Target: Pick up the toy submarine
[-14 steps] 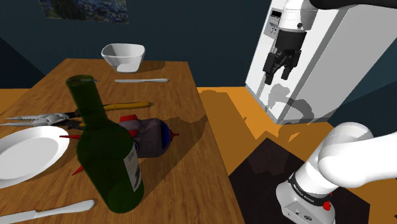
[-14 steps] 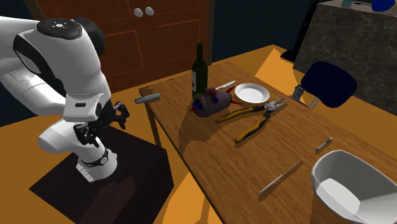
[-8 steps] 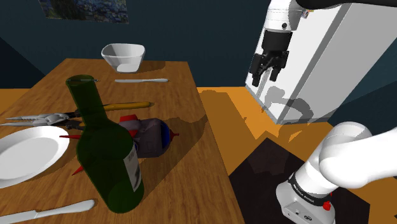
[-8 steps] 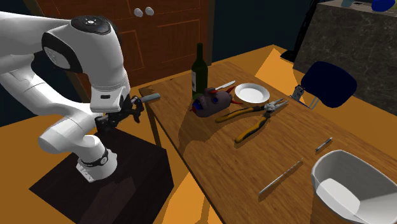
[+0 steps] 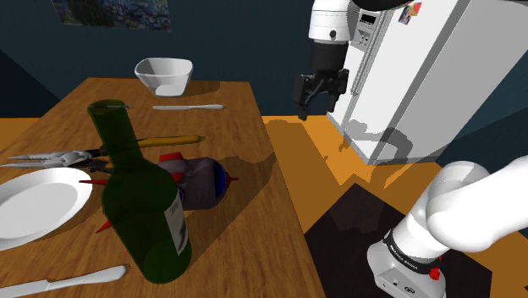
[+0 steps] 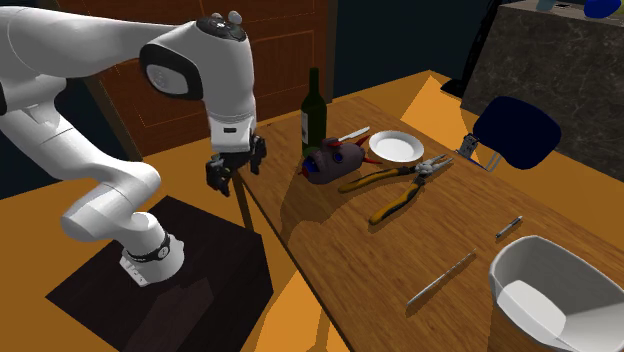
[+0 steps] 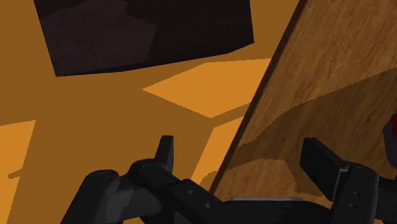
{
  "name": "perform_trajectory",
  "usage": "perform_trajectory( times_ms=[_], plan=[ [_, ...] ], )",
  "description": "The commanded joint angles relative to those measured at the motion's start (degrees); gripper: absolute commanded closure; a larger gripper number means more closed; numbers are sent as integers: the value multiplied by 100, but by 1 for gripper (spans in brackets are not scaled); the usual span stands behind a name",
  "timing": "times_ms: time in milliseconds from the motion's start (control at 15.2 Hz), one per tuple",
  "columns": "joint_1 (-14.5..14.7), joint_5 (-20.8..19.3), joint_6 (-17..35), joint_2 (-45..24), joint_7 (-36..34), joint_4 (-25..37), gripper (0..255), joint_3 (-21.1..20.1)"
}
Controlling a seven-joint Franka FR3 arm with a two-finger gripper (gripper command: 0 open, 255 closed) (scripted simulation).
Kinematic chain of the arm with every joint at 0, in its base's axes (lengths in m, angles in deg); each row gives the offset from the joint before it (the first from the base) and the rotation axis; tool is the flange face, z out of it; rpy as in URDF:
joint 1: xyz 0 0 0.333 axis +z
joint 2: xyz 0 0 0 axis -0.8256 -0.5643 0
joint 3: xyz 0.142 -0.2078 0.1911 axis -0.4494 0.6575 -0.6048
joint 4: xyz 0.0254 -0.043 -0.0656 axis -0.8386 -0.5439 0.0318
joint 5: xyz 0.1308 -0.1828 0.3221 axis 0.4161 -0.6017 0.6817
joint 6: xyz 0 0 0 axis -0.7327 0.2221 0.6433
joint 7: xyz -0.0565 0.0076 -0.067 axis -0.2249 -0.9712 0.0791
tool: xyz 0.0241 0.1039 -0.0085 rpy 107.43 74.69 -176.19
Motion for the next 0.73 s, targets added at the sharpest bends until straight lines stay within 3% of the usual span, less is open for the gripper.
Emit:
perform_trajectory(
  times_ms=[0, 660],
  plan=[
    [64, 84, 72, -305, -258, 252, 0, -220],
    [335, -10, 301, -2096, -1497, 1853, 0, -1177]
  ],
)
